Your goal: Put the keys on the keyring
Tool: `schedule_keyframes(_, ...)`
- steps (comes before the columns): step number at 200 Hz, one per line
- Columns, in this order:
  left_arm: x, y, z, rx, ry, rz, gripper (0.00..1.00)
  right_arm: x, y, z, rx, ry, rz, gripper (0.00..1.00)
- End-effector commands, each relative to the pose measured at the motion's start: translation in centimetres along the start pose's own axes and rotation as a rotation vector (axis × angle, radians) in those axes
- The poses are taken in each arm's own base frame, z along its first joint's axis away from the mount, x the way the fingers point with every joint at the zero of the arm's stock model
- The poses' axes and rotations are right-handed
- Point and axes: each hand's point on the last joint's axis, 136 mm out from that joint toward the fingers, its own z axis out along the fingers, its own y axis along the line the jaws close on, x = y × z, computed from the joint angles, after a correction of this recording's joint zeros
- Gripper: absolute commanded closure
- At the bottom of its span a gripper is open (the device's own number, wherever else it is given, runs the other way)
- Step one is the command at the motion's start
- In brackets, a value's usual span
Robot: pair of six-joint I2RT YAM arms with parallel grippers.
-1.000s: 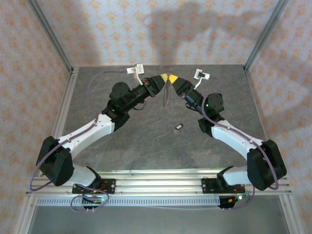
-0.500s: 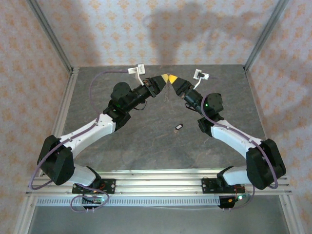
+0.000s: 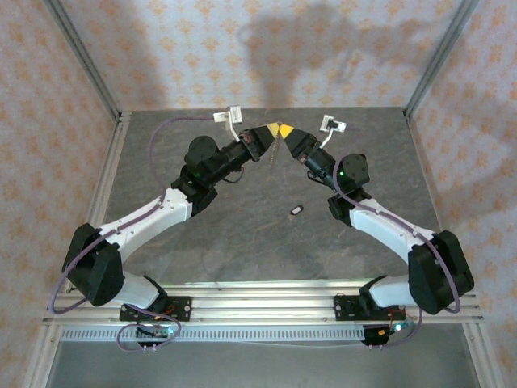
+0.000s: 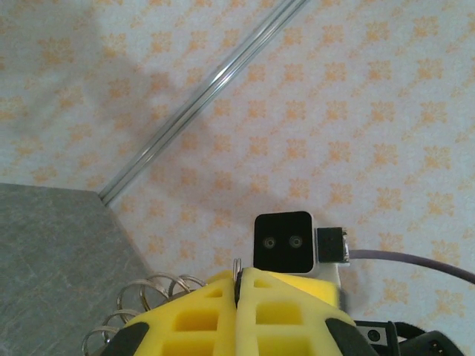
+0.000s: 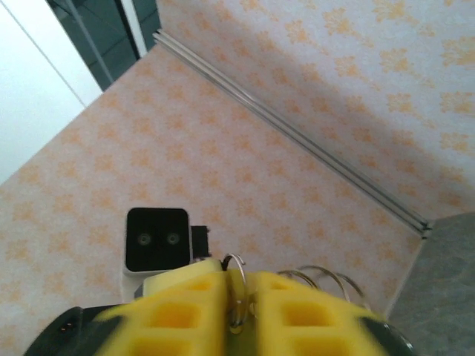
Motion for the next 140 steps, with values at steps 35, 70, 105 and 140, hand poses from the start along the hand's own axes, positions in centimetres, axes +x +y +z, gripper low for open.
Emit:
schedule_keyframes(35, -1.5, -2.6, -0.7, 0.047, 0.039, 0.165, 1.0, -5.0, 1.6, -4.0, 0.148, -0.069, -0.125, 0.42)
schedule_keyframes(70, -0.9, -3.1, -0.7, 0.098, 0.177, 0.237, 1.0, -5.3, 1.3, -5.4, 0.229, -0.016, -0.192, 0.41)
schedule_keyframes(105, 0.1, -3.6, -0.7, 0.169, 0.319, 0.303, 1.0, -4.0, 2.3, -5.0, 0.181, 0.091, -0.236, 0.42)
schedule_keyframes(140, 1.1, -3.5, -0.7, 0.219, 0.408, 0.306, 1.0, -2.6, 4.0, -4.3, 0.067, 0.184, -0.242, 0.46)
